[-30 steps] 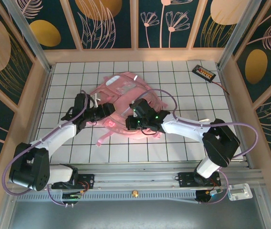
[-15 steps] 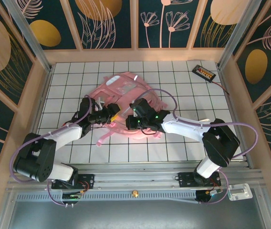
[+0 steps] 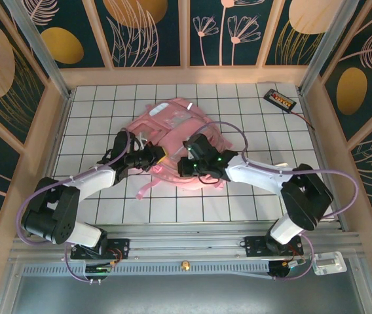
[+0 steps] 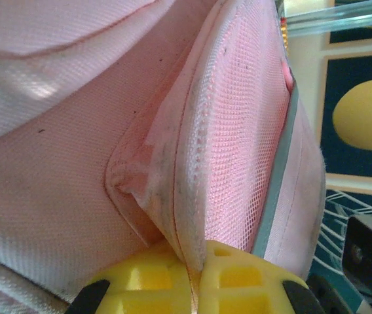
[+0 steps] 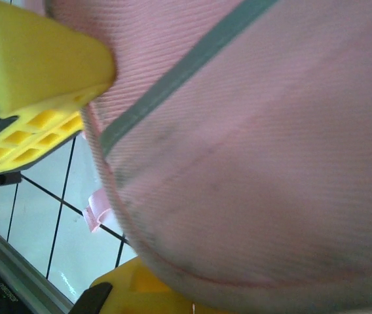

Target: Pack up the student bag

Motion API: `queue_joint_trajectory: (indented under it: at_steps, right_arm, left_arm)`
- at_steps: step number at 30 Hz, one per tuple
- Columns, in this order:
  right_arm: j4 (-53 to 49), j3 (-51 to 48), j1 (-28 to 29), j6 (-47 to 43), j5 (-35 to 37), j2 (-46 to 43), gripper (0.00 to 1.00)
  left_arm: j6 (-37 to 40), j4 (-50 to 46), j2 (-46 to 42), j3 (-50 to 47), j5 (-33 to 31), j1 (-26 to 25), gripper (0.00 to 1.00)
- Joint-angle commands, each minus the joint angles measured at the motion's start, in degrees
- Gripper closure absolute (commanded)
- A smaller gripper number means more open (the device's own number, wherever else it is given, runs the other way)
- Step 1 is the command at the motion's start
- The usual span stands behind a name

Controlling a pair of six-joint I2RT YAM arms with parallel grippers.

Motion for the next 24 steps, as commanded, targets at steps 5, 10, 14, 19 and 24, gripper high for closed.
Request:
queue_joint_trajectory:
  at_steps: [5, 10, 14, 19, 24]
  right_arm:
    - [-4.14, -4.17, -7.65, -5.20, -0.13, -9.11, 1.00]
    - [-2.44, -4.72, -11.83, -9.34, -1.75, -9.92, 1.00]
    - [-1.22, -3.98, -15.04, -11.92, -3.87, -8.15, 1.00]
    - [0.00, -2.55, -19.26, -16.66, -10.21, -4.75, 1.00]
    - [0.56, 0.63, -19.75, -21.64, -13.99, -0.28, 1.00]
  left_arm:
    - [12.39, -8.34, -2.97, 3.37, -1.01, 3.03, 1.00]
    - [17.18, -10.62, -3.16, 4.77, 2.61, 3.52, 1.00]
    - [20.83, -13.61, -3.63, 5.99, 4.49, 3.82, 1.00]
    - [25.08, -17.66, -3.19, 8.01, 7.16, 4.09, 1.00]
    - [27.23, -19.78, -1.44, 9.88, 8.69, 4.11, 1.00]
